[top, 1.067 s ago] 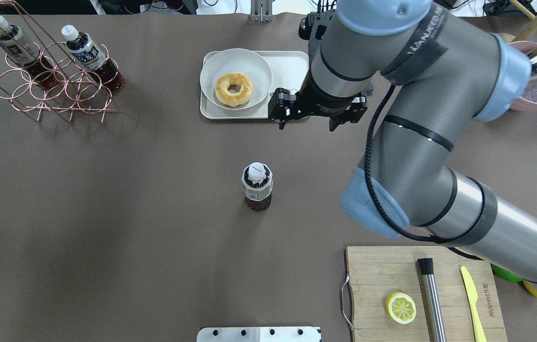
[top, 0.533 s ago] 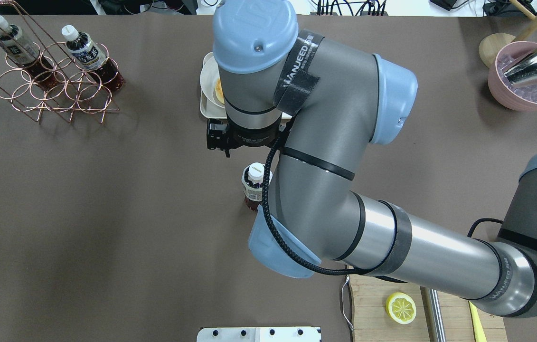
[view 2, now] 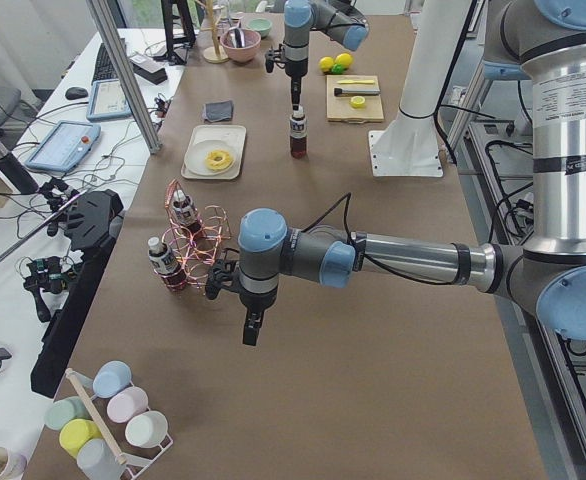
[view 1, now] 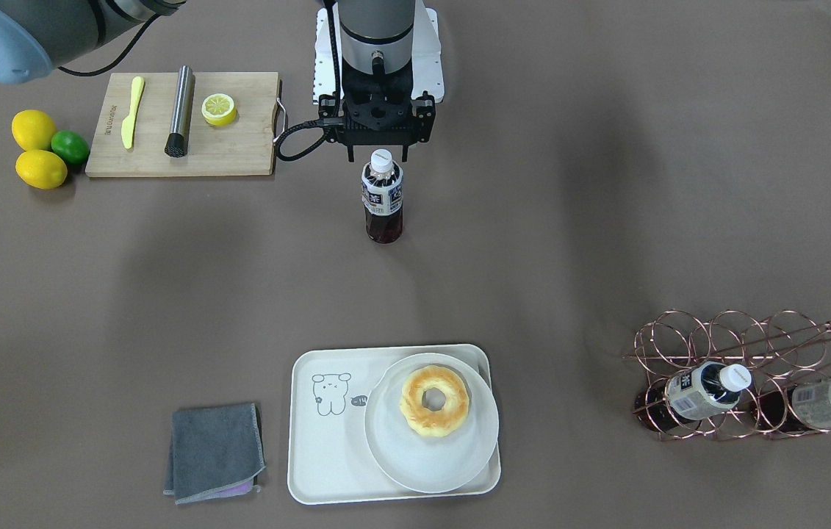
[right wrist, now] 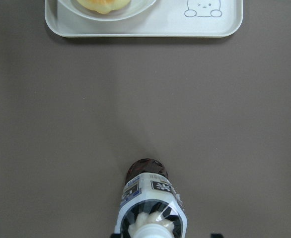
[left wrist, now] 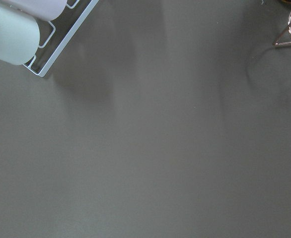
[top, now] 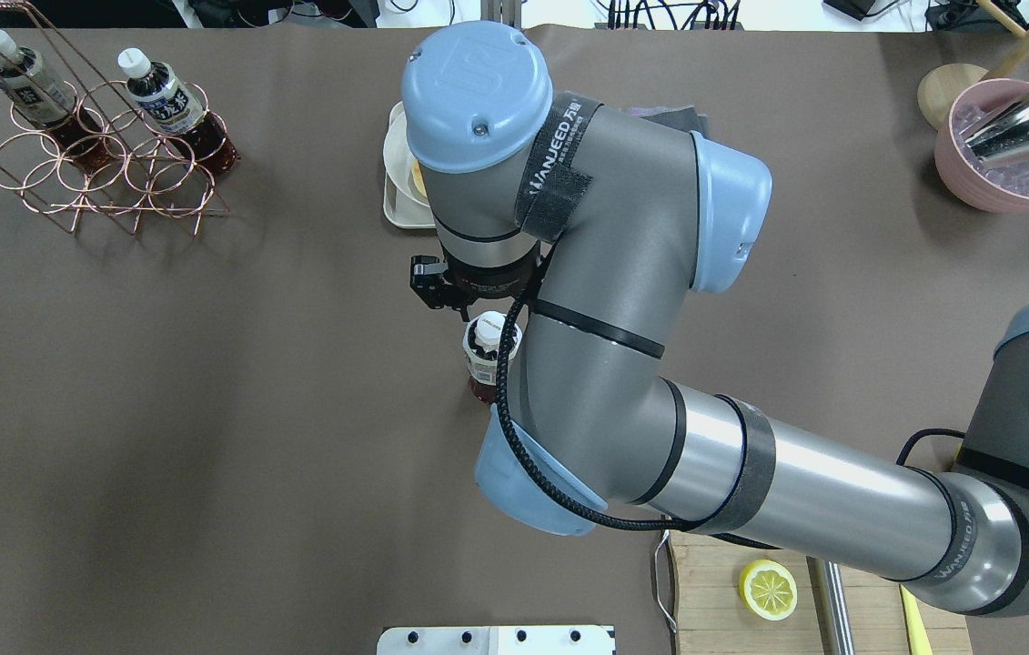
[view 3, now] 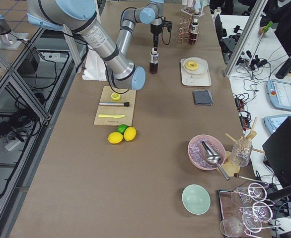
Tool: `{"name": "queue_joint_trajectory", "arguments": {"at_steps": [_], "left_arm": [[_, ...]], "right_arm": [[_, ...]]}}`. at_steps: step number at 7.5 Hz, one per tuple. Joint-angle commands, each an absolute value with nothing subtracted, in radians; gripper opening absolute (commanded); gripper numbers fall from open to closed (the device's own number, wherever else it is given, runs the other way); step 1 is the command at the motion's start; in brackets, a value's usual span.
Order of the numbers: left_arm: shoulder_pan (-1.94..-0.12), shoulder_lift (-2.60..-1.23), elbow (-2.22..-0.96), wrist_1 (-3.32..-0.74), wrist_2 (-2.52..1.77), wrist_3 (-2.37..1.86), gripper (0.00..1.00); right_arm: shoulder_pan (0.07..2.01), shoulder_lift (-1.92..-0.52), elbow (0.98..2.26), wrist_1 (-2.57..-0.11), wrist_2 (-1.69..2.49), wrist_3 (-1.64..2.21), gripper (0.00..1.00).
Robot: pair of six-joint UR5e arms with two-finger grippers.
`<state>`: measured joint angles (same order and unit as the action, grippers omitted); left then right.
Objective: Place tea on tray
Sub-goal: 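Lower the right gripper over the bottle cap and close on it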
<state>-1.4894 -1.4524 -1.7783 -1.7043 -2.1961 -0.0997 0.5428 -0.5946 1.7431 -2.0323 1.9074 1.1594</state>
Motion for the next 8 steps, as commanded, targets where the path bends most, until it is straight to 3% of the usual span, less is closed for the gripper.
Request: {"name": "queue_joint_trajectory", "arguments": {"at_steps": [1,5,8], "left_arm": [[-1.488,-1.459,-1.772,-1.713,-2.197,-0.101,0.98],[-1.488,-1.485,-1.737,-1.715,-2.197,-0.100,0.98],[-1.488,-1.485,-1.736,-1.715,-2.197,-0.100,0.98]], "right_arm": [[0.546,-0.633,1.746,-1.987,1.908,1.138,0.67],[0.534,-0.623,1.749,-1.980,1.911,1.154,0.74],[0.522,-0.632,1.749,-1.980,1.907,1.155,0.72]]}}
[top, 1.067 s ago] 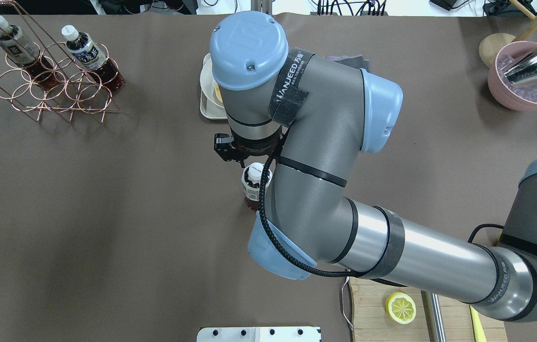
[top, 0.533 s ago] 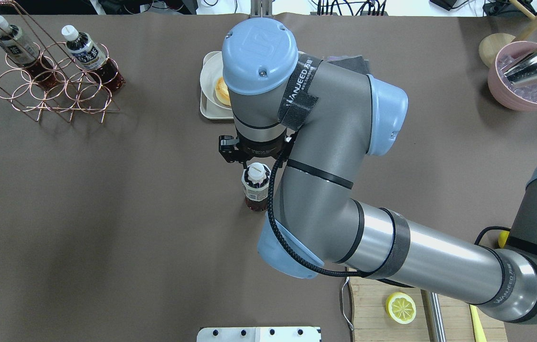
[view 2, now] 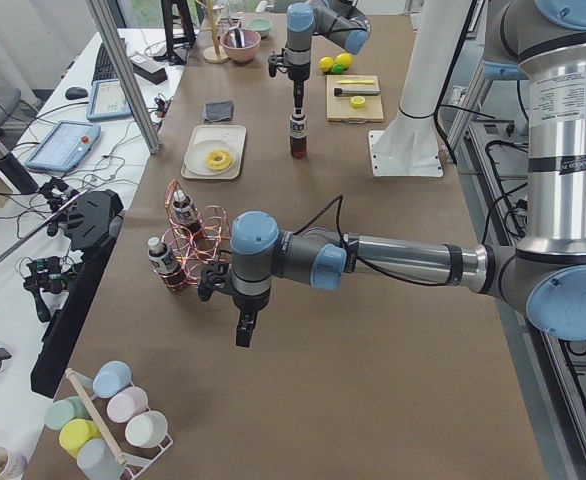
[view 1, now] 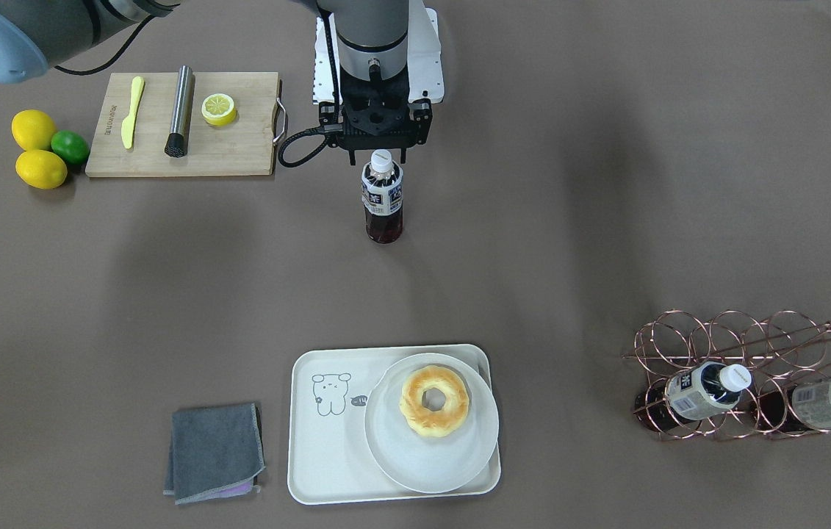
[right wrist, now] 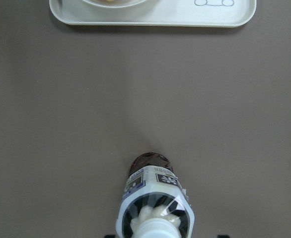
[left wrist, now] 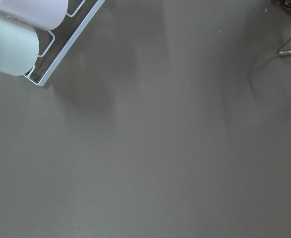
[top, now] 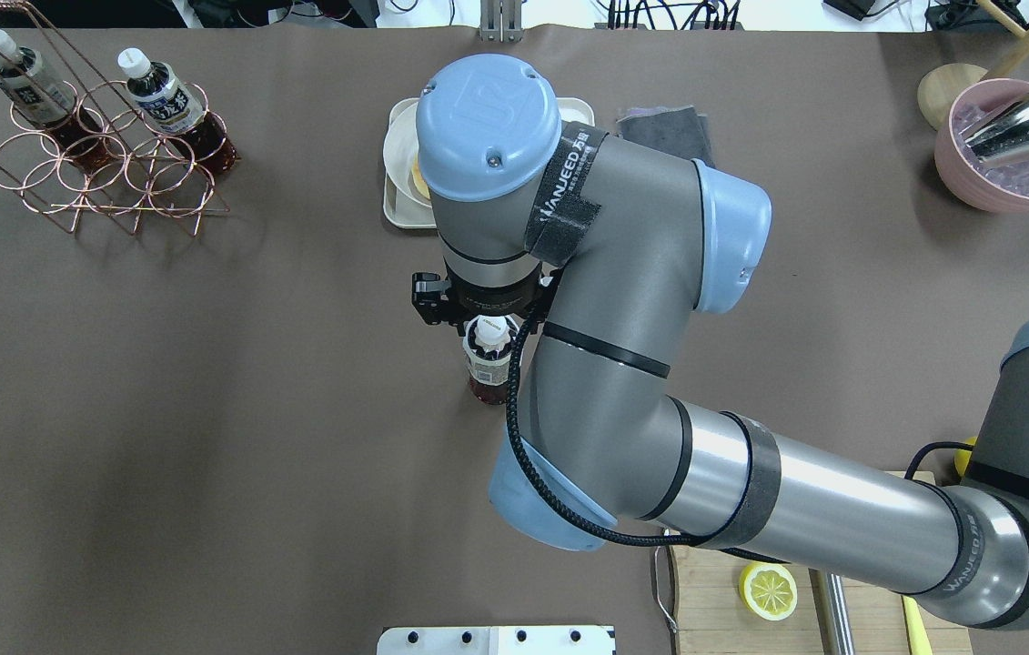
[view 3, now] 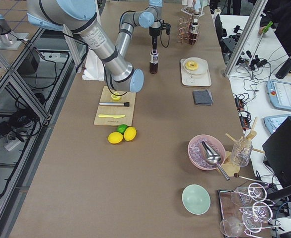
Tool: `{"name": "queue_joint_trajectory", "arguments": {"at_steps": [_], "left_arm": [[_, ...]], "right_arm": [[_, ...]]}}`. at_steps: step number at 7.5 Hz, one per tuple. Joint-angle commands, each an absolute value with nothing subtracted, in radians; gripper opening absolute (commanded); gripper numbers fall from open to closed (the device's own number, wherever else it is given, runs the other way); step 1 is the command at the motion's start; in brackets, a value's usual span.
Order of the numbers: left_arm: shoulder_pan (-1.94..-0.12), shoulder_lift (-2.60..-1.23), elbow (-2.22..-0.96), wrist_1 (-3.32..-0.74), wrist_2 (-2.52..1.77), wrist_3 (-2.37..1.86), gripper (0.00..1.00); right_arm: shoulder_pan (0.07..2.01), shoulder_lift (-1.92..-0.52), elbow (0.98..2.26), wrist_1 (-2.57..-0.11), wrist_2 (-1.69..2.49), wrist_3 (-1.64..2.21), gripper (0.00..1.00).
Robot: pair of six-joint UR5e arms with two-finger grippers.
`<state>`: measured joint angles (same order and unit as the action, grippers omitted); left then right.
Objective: Place tea on tray
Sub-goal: 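Lift the bottle off the table with the right gripper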
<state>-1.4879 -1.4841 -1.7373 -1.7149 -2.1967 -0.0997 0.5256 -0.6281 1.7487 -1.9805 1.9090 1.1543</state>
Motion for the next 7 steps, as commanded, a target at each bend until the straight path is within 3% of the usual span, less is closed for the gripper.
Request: {"name": "queue_joint_trajectory", "arguments": {"at_steps": [1,3,7], "left_arm": [[-1.488,-1.485,-1.736,-1.715,-2.197,-0.100,0.98],[-1.486,-1.493,-1.735,-1.715,-2.195,-0.100,0.98],[-1.486,-1.502,-1.721,-1.715,-2.195,-0.100,0.98]], "right_arm": [[0.522,-0.634,1.747,-1.980,1.907,1.155,0.70],[0.522,-0.632,1.743,-1.979,1.896,1.155,0.64],[0.520,-0.626,1.741,-1.979,1.879,1.154,0.62]]}}
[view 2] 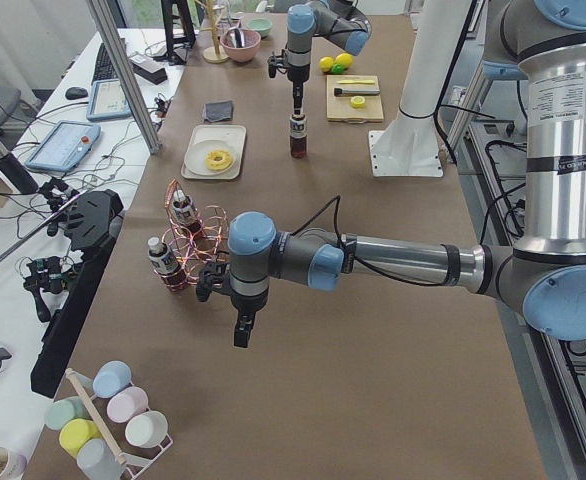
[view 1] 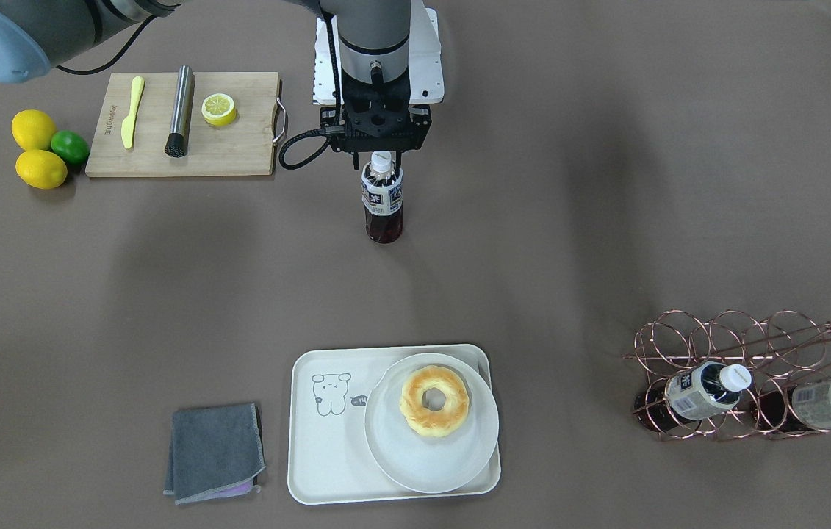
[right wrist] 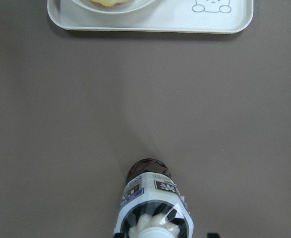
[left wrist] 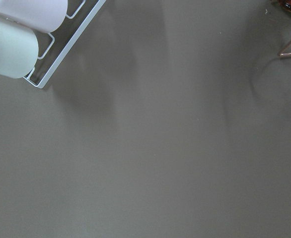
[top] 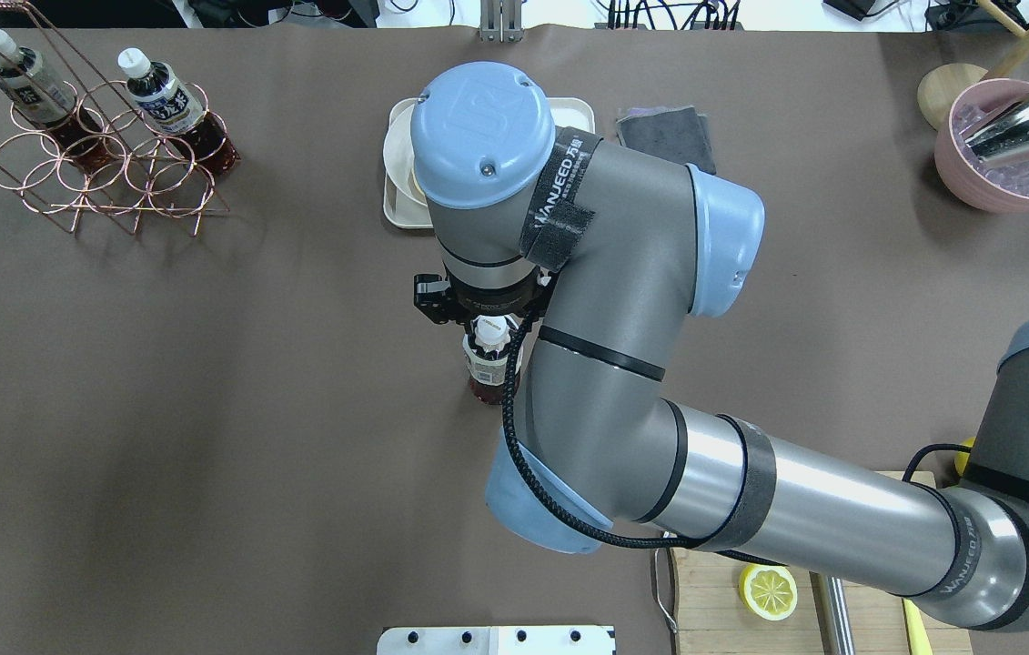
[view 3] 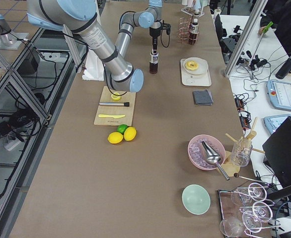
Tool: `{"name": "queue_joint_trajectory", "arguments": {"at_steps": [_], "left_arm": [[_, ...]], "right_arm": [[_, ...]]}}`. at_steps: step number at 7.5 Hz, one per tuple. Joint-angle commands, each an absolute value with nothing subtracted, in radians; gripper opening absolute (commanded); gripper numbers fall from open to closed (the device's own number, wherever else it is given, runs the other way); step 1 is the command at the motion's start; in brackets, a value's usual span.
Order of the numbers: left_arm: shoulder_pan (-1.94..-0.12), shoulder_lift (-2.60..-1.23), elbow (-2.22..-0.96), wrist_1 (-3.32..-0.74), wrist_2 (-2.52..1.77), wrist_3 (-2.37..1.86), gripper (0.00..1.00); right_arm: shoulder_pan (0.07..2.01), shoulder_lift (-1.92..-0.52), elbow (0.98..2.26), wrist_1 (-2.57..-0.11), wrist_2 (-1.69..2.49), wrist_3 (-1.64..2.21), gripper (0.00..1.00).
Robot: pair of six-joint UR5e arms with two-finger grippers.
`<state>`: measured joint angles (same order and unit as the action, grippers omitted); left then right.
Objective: Place tea on tray
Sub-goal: 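Lift the bottle off the table with the right gripper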
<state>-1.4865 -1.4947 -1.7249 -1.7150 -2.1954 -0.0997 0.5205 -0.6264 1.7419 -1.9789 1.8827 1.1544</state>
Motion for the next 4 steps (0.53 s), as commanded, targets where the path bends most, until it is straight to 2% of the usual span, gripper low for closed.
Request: {"name": "queue_joint_trajectory", "arguments": {"at_steps": [1,3,4], "left_arm": [[-1.486,-1.508,-1.712,-1.715,-2.195,-0.100,0.98],[-1.486,-1.516,-1.710,-1.715,-2.195,-0.101,0.98],[-1.485,-1.523,-1.709,-1.713,-2.195,-0.101,0.98]], "right_arm": [[0.520,-0.626,1.743,-1.979,1.879,1.154,0.62],[0.520,-0.626,1.743,-1.979,1.879,1.155,0.59],[0.519,-0.627,1.743,-1.979,1.879,1.154,0.23]]}}
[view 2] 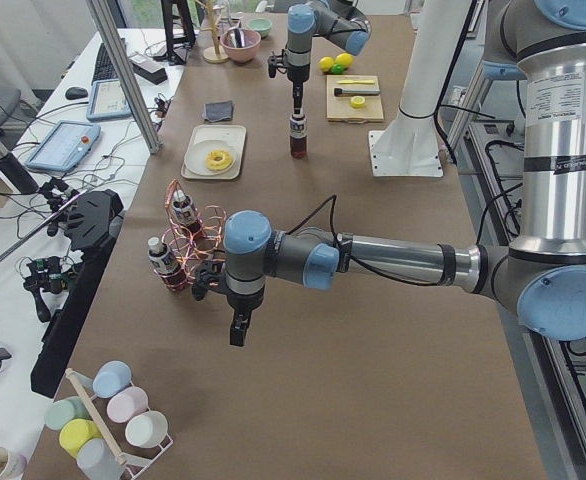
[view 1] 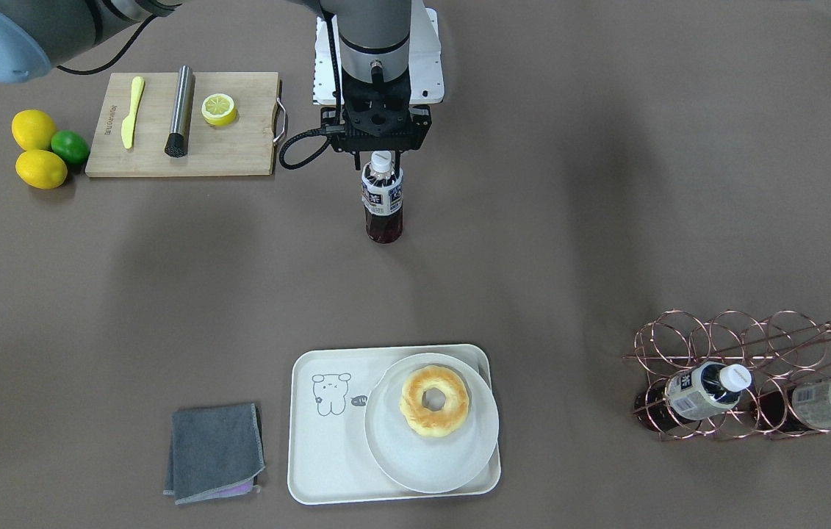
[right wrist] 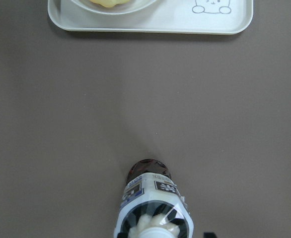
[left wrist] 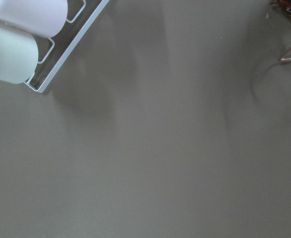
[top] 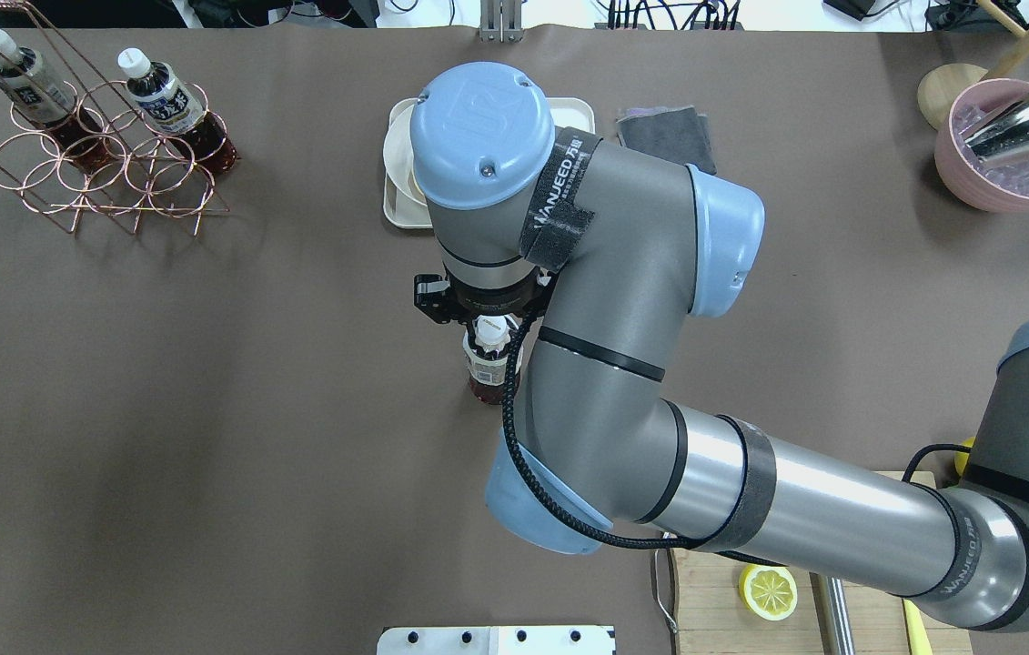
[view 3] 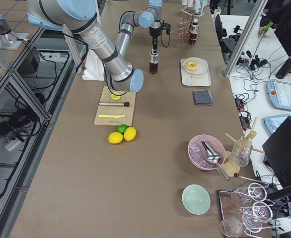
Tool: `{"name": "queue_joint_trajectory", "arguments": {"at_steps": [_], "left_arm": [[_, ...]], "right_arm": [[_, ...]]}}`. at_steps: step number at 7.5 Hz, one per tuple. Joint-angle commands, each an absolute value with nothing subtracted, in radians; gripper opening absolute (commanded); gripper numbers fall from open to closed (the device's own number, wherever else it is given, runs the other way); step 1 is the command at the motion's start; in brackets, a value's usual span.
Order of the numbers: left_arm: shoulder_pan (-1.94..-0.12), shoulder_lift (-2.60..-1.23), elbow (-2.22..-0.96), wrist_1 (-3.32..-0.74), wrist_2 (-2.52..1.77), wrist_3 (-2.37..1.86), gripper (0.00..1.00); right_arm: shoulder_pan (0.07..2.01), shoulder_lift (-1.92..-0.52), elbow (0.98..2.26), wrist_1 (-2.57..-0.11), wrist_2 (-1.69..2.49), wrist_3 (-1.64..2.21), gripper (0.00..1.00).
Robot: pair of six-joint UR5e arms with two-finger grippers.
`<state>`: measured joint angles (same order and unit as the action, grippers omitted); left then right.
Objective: Place tea on tray
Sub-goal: 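Lift the bottle off the table with the right gripper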
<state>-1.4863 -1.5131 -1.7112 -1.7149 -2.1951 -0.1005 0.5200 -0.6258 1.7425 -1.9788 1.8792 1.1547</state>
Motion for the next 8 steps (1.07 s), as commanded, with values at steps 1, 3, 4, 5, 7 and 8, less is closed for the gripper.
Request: {"name": "queue_joint_trajectory", "arguments": {"at_steps": [1,3,4,5,7,8], "left_arm": [[-1.486,-1.529,-1.701,-1.713,-2.195,-0.101,0.98],[-1.485,-1.542,-1.694,-1.712,-2.195,-0.101,0.98],[-1.485,-1.548,-1.694,-1.712,-2.195,-0.103,0.98],[-1.485,-1.549,-1.694,-1.712,-2.195,-0.104,0.98],[-1.485,-1.559,-1.690,-1.710,-2.197,-0.104,0.98],[-1.485,-1.569,-1.687,-1.709,-2.195,-0.106,0.98]], "right_arm": [[0.518,-0.627,1.744,-1.977,1.881,1.154,0.09],[0.518,-0.632,1.746,-1.977,1.879,1.157,0.00],[0.520,-0.630,1.747,-1.977,1.879,1.155,0.00],[0.546,-0.621,1.750,-1.979,1.885,1.143,0.00],[0.650,-0.589,1.747,-1.990,1.978,1.125,0.00],[0.696,-0.577,1.740,-1.991,2.014,1.102,0.00]]}}
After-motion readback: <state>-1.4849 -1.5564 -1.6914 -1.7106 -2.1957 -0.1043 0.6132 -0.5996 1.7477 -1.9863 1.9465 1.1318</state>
